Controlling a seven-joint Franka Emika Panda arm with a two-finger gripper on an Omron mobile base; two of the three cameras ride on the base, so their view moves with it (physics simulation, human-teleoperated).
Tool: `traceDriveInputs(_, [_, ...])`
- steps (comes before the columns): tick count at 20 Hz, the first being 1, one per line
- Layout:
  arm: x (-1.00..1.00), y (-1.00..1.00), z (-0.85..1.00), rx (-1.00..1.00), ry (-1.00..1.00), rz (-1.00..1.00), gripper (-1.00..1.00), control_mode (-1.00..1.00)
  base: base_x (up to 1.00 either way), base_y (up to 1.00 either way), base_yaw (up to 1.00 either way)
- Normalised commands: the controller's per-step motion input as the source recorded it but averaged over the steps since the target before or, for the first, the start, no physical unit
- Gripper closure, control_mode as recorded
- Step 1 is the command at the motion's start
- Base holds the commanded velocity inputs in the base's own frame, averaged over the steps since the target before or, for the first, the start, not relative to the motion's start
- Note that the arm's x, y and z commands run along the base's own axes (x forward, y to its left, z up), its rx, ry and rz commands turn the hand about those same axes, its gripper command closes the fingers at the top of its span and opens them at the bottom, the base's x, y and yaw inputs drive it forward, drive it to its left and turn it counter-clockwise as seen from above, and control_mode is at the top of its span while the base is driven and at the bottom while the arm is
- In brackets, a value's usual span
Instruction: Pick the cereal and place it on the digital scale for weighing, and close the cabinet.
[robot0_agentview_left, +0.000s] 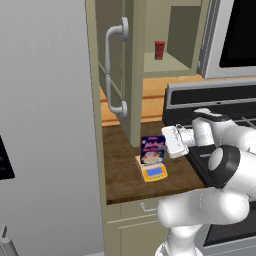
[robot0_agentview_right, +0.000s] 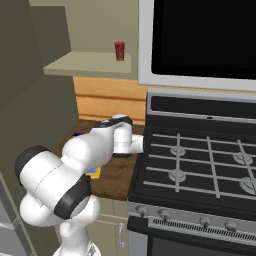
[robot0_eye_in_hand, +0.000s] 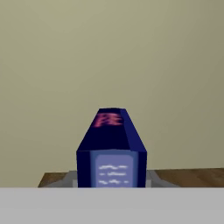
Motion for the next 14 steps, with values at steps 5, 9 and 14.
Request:
traceDriveInputs(5, [0.04,0.00,-0.35,0.00,0.00,0.00,1.00,-1.00,0.00,0.00,0.00])
traceDriveInputs(9, [0.08,0.00,-0.12,0.00,-0.01,0.00,1.00,-1.00,0.00,0.00,0.00])
traceDriveInputs(14, [0.09,0.00,0.00,0.00,0.00,0.00,1.00,-1.00,0.00,0.00,0.00])
